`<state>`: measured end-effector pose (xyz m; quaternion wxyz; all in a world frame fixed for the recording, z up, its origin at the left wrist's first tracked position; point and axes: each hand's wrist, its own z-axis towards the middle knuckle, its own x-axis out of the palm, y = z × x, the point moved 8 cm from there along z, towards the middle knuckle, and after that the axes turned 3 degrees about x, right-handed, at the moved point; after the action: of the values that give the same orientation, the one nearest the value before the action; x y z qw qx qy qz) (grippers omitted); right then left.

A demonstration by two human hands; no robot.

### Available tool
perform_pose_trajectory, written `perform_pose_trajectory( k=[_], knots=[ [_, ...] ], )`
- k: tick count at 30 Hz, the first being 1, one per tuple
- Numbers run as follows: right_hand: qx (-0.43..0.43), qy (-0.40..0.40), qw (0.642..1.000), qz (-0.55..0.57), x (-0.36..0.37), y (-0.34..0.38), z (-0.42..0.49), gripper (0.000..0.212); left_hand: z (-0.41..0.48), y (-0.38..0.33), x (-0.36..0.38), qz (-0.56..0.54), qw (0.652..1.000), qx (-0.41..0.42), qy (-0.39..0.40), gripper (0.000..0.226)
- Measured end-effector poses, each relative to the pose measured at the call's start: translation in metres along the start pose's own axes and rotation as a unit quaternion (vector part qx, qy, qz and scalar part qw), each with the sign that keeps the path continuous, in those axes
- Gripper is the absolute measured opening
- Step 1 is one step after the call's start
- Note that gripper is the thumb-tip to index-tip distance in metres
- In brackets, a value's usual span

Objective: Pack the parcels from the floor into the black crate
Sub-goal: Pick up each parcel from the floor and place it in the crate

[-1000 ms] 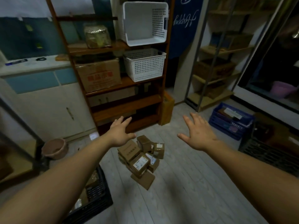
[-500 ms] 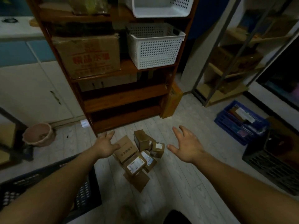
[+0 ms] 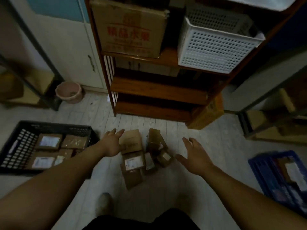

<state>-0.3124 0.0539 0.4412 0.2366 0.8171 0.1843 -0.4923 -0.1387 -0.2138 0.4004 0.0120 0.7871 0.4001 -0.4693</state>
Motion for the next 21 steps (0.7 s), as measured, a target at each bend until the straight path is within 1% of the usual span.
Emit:
perform_pose_trajectory(
  k=[3,7,10,11,14,17,19,21],
  knots=[
    [-0.039,0.032,0.999,-0.005,0.004,-0.041,0.030,0.083,0.009,-0.052,0.034,-0.022,1.000,-0.015,-0.011,0.080],
    [-0.047,0.063,0.997,-0.009,0.015,-0.113,0.068,0.082,0.031,-0.108,0.103,-0.068,0.996,-0.053,0.027,0.078],
    [-0.023,0.082,0.996,0.011,0.044,-0.159,0.095,0.080,0.057,-0.142,0.157,-0.068,0.996,-0.005,0.053,0.075],
    [-0.015,0.084,0.996,0.023,0.058,-0.170,0.105,0.080,0.068,-0.148,0.175,-0.074,0.995,-0.001,0.060,0.075],
    [-0.007,0.088,0.995,0.037,0.113,-0.194,0.138,0.081,0.113,-0.148,0.233,-0.079,0.993,-0.017,0.086,0.075],
    [-0.027,0.083,0.995,0.048,0.187,-0.208,0.177,0.085,0.169,-0.134,0.292,-0.122,0.988,-0.026,0.089,0.078],
    [-0.053,0.092,0.993,0.057,0.245,-0.211,0.204,0.088,0.212,-0.122,0.328,-0.122,0.990,-0.011,0.074,0.081],
    [-0.072,0.110,0.989,0.067,0.308,-0.212,0.231,0.095,0.252,-0.106,0.356,-0.123,0.992,0.000,0.027,0.083]
  ],
)
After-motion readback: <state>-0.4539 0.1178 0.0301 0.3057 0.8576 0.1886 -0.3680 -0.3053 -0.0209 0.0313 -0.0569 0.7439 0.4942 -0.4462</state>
